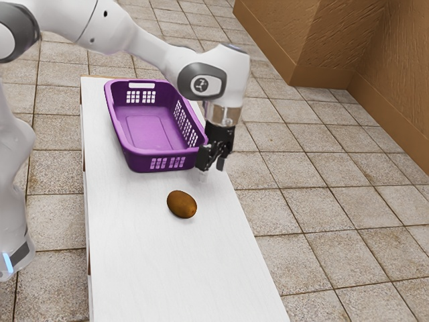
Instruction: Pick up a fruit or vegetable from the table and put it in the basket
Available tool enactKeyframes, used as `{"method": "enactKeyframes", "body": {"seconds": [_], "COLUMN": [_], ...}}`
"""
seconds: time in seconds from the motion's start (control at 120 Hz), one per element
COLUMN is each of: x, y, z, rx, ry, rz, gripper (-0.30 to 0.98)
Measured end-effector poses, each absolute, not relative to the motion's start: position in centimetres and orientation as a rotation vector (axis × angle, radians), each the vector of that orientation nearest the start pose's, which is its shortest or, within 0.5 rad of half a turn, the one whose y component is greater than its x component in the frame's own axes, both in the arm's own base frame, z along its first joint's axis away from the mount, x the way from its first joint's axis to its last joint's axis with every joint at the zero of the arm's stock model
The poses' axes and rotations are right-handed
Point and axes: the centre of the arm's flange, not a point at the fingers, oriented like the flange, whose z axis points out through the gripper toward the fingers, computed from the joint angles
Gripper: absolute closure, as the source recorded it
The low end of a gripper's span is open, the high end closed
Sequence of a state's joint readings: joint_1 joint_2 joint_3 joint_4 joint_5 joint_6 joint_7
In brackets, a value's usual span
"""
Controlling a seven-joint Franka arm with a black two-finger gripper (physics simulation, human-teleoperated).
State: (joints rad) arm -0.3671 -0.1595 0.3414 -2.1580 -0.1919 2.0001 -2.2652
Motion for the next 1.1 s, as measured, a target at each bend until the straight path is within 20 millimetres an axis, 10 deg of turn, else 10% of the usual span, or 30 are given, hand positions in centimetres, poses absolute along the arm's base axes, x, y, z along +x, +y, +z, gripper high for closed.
{"method": "enactKeyframes", "body": {"seconds": [0.633, 1.1], "x": [49.1, 49.4], "y": [-3.3, -8.8], "z": [44.3, 43.9], "rx": [1.144, 1.271], "ry": [2.761, 2.702], "rz": [-0.349, -0.323], "gripper": [0.00, 0.00]}}
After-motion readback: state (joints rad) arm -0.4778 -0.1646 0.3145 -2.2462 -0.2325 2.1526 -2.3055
